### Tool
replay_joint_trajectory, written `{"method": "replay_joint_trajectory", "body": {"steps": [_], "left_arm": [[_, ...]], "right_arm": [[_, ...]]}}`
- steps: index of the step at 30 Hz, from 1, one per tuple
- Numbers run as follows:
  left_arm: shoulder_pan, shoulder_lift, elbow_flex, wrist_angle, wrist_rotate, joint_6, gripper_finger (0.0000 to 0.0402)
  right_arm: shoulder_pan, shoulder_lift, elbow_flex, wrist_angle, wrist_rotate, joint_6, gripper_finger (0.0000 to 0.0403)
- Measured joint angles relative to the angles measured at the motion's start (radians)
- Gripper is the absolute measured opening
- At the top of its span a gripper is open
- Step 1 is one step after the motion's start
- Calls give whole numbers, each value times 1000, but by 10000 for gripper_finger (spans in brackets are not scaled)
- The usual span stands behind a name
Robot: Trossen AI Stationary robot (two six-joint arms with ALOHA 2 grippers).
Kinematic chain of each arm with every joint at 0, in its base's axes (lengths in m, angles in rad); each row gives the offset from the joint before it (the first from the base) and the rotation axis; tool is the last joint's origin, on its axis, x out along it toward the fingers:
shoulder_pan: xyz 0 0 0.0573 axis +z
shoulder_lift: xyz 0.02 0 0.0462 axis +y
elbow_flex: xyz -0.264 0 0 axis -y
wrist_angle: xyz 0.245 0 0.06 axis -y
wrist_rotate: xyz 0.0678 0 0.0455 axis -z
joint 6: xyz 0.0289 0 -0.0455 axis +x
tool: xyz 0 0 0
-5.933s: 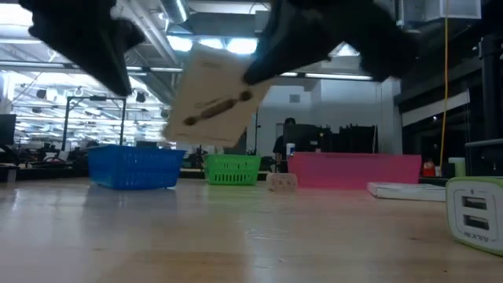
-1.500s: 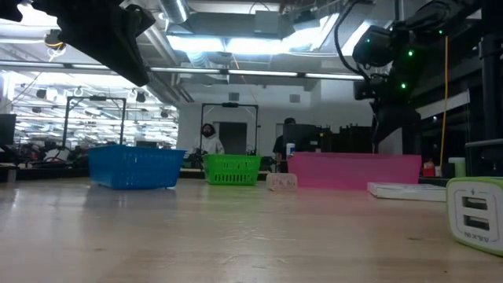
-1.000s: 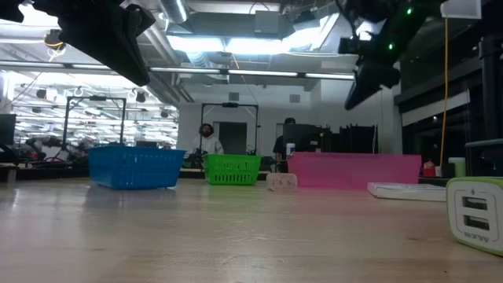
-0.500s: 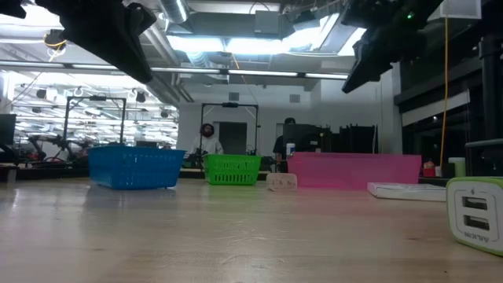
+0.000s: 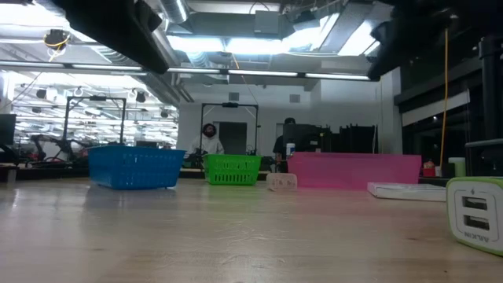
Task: Pick and place items into bin
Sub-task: Put the blue charger cable into the green bin
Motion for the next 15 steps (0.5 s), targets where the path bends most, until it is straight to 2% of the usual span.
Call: {"method": "replay_joint_trajectory", "body": {"steps": [5,12,15], "left_arm": [[0,0,-42,132,19,1,2],[0,0,-44,154,29,1,2],[0,0,-44,156,29,1,2]], "right_arm": [[104,4,0,-88,15,195,1],[234,62,0,-159,3,407,0],[271,100,0,-196,-51,492,0]]}}
